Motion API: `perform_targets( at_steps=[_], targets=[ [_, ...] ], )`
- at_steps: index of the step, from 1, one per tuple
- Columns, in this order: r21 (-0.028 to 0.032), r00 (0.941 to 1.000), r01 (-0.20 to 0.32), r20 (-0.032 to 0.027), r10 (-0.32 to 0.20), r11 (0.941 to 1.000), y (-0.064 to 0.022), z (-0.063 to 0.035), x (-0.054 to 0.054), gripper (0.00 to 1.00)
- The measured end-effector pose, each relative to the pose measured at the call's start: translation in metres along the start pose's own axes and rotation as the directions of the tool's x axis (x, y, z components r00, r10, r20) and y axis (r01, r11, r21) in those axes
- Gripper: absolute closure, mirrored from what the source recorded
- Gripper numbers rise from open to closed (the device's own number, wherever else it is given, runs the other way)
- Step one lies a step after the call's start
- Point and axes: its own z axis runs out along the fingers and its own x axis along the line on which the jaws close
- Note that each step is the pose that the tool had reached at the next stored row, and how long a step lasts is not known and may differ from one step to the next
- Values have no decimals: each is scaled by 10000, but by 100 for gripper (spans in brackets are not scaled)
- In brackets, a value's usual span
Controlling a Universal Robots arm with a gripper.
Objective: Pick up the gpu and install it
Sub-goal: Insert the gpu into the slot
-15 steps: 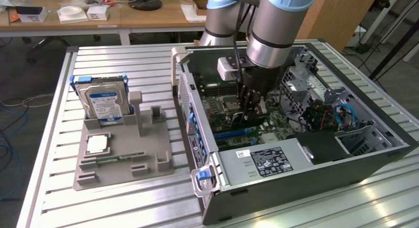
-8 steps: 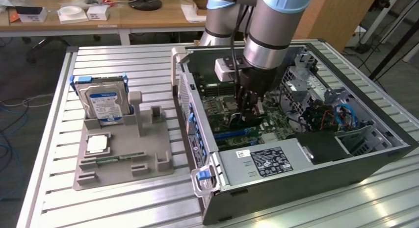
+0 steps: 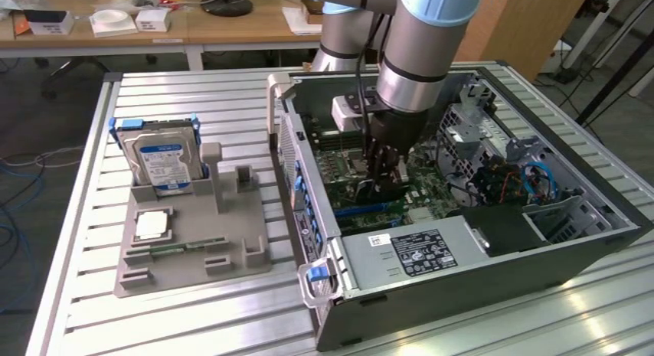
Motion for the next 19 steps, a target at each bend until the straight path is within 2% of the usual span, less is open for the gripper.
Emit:
perform_targets(
  at_steps=[19],
  targets=[
    [3,10000,-2,3,2,10000,16,97,-4,74]
  ],
)
